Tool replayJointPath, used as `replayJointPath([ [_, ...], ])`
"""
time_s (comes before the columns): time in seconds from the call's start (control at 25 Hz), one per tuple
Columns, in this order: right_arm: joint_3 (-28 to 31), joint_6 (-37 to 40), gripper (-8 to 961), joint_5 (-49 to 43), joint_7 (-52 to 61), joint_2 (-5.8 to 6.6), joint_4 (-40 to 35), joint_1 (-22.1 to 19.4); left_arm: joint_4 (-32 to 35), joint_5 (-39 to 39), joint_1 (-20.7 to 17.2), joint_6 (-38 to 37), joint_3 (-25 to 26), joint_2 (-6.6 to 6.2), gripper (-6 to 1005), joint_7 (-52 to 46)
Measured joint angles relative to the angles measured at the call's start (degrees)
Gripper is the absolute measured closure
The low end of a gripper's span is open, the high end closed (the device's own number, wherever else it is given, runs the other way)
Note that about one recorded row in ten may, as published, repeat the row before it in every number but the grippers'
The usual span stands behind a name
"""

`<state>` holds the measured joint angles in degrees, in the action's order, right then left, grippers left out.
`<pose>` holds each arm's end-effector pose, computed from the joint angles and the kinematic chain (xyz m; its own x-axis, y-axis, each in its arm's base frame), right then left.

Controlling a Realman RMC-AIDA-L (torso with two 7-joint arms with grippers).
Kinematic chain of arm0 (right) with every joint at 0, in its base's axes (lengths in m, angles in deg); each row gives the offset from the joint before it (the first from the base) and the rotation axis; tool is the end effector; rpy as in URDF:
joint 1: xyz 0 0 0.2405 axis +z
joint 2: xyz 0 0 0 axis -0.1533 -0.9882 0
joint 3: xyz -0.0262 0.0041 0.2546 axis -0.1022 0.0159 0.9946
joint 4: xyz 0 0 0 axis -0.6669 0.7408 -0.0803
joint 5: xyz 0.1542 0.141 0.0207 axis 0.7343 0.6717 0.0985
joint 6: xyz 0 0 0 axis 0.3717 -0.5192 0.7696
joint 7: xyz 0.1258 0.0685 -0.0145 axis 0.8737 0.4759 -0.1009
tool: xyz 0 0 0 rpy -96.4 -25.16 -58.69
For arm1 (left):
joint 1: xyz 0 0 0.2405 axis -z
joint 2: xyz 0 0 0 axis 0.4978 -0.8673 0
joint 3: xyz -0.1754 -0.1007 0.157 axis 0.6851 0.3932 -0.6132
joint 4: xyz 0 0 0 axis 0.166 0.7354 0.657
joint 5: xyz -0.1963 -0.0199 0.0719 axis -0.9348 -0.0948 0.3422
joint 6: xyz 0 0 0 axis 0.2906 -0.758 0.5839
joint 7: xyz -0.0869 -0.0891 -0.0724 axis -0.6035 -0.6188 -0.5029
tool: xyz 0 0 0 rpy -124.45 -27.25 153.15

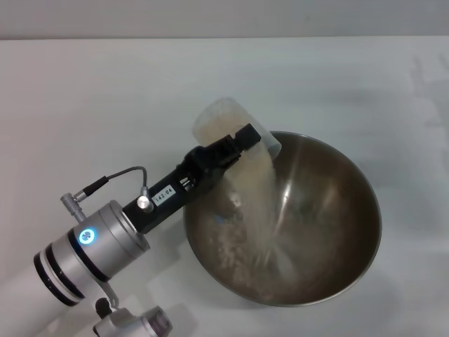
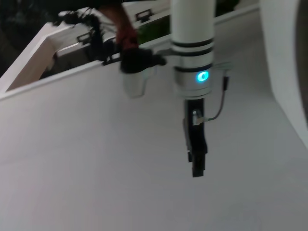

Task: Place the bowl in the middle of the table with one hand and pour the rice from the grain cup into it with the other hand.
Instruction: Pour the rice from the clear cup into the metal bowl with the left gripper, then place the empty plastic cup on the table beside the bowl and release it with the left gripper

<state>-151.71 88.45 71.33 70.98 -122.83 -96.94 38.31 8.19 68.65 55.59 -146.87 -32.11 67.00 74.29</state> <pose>0.3094 0.3692 0.0421 0.7361 0.2456 -0.6307 -0.6385 -0.0573 -0.7675 -0.2101 0.2583 -0.0975 0.1972 -0.7796 -0.5944 -0.6375 0.3586 -0.6819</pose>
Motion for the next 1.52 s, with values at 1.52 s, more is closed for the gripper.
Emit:
replayJointPath([
  [1.52,-0.18,-0.59,477,-0.79,-0.65,-0.24,0.63,-0.32,-2.13,0.32,-2.98,1.82,3.53,0.0,936,-0.95],
])
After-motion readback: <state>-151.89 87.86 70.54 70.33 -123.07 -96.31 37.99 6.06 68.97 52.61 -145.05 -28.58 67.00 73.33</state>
